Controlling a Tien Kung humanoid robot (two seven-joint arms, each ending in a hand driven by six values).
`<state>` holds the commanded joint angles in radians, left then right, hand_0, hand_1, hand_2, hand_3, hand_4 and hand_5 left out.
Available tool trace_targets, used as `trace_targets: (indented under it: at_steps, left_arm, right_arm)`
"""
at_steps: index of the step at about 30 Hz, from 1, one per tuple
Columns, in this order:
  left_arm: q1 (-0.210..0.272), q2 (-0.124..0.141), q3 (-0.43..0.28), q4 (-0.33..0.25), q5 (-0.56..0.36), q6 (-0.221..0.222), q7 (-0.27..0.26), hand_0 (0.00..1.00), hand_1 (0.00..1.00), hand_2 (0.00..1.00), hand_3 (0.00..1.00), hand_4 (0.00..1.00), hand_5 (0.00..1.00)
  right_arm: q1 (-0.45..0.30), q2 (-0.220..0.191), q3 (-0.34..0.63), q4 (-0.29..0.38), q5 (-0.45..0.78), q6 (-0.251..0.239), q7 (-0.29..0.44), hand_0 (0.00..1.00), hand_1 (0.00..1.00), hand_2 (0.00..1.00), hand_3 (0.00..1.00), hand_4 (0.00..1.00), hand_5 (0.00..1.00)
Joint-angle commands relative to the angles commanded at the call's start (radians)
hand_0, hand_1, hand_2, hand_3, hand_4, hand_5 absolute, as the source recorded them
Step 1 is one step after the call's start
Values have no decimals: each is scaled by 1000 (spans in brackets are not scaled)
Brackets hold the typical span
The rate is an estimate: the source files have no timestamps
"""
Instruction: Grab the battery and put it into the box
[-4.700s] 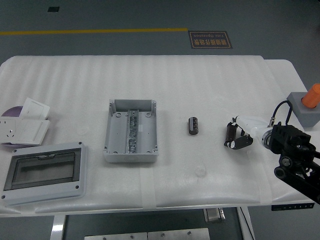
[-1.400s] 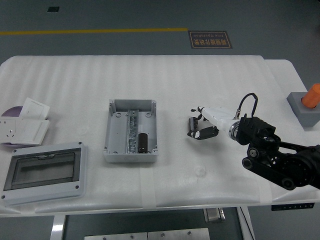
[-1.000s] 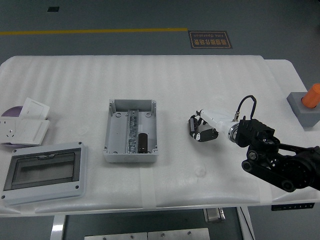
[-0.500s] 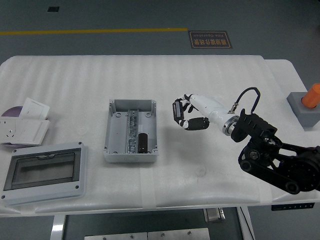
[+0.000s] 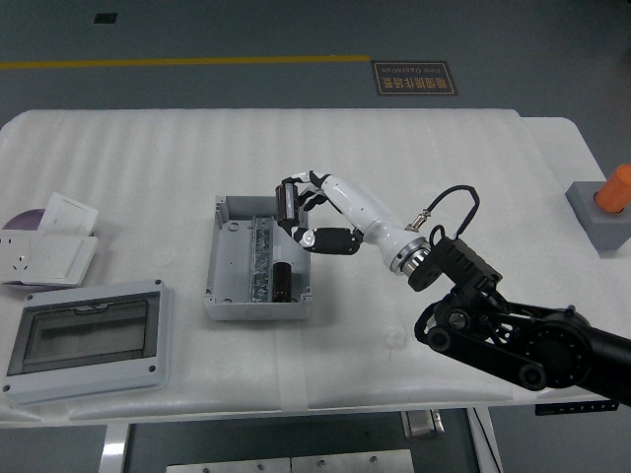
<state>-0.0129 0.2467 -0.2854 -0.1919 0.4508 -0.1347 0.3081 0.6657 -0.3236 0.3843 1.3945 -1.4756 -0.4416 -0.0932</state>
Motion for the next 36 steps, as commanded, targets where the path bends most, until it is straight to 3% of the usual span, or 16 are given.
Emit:
trace_targets:
  at_steps: [5,6,18,22,30,36]
  left_arm:
    - [0,1,0,0,0,1,-1,596,664,559,550,440,497]
    - [1,1,0,0,0,1,-1,595,664,558,550,441,499]
    - [2,0,-3,1,4,0,1,595,663,558,549,441,496]
    - [4,-1,-5,0,5,0,2,595,662,557,549,439,494]
    - [5,2,-7,0,7,-2,4,592,660,545,548,439,487]
    - [9,10,-3,0,3,-3,3,592,660,545,548,437,482]
  right_arm:
    - [-8,19,-38,-43,14,26,1,837,787,818,874,644,414]
    - [-10,21,-41,-47,17,30,1,900,839,856,909,740,485]
    - [-31,6,-1,-55,17,53,-1,939,852,863,922,775,515]
    - [-59,-20,77,-31,-4,47,2,952,854,866,927,778,517]
    - [-150,-118,280,-8,-82,40,-9,957,847,853,917,781,518]
    - [-233,-174,412,-36,31,36,33,948,840,843,909,779,517]
